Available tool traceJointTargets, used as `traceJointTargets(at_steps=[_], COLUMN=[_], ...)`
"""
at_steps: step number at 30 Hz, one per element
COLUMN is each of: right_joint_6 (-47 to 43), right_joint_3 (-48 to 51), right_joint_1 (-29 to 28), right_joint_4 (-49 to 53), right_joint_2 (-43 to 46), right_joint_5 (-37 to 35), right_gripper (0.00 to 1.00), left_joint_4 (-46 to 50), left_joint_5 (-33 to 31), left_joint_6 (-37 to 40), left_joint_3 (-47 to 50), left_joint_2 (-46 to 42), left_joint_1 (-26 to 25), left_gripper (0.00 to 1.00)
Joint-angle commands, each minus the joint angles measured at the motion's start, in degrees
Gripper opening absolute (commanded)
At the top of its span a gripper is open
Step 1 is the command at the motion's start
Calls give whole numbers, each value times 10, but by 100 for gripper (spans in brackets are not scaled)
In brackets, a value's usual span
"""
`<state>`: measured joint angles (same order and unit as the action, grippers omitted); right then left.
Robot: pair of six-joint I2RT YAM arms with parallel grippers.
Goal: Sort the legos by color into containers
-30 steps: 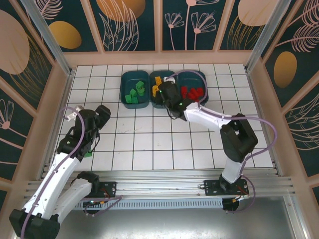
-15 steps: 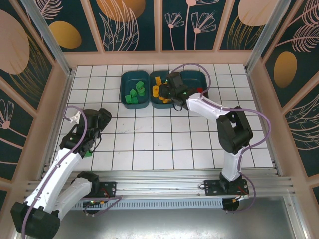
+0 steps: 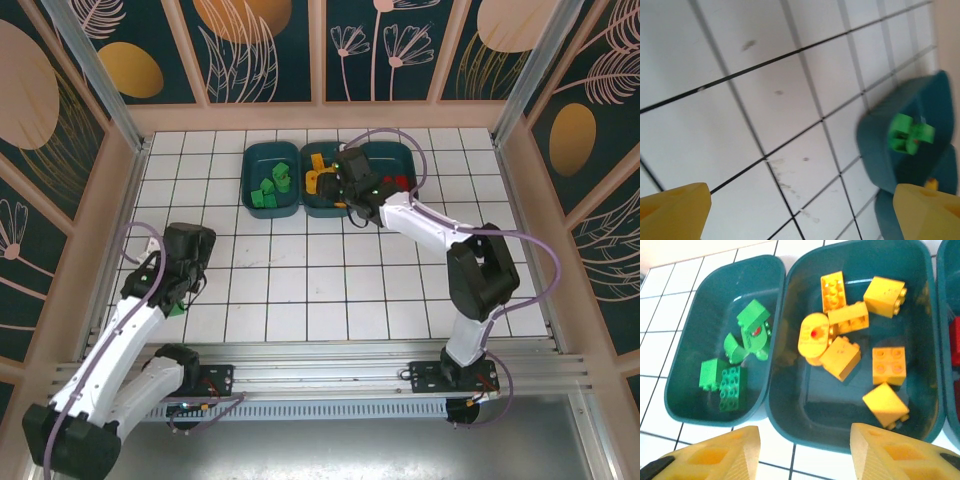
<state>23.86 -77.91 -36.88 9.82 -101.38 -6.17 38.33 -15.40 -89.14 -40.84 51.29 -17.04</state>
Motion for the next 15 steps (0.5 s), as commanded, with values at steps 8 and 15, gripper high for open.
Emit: traceJointTargets(at_steps=[8, 15], right_joint_6=[-18, 24], right_joint_3=[9, 2], right_joint_1=[-12, -30], right_joint_4=[143, 185], right_joint_2=[61, 54], right_joint_5=[-25, -39], right_gripper=[52, 52], left_joint_4=[90, 145], left_joint_5=[-75, -130], left_joint_6=[-287, -367], left_joint_3=[15, 22], left_joint_2=[87, 128], left_joint_1=[1, 5], left_gripper=[91, 90])
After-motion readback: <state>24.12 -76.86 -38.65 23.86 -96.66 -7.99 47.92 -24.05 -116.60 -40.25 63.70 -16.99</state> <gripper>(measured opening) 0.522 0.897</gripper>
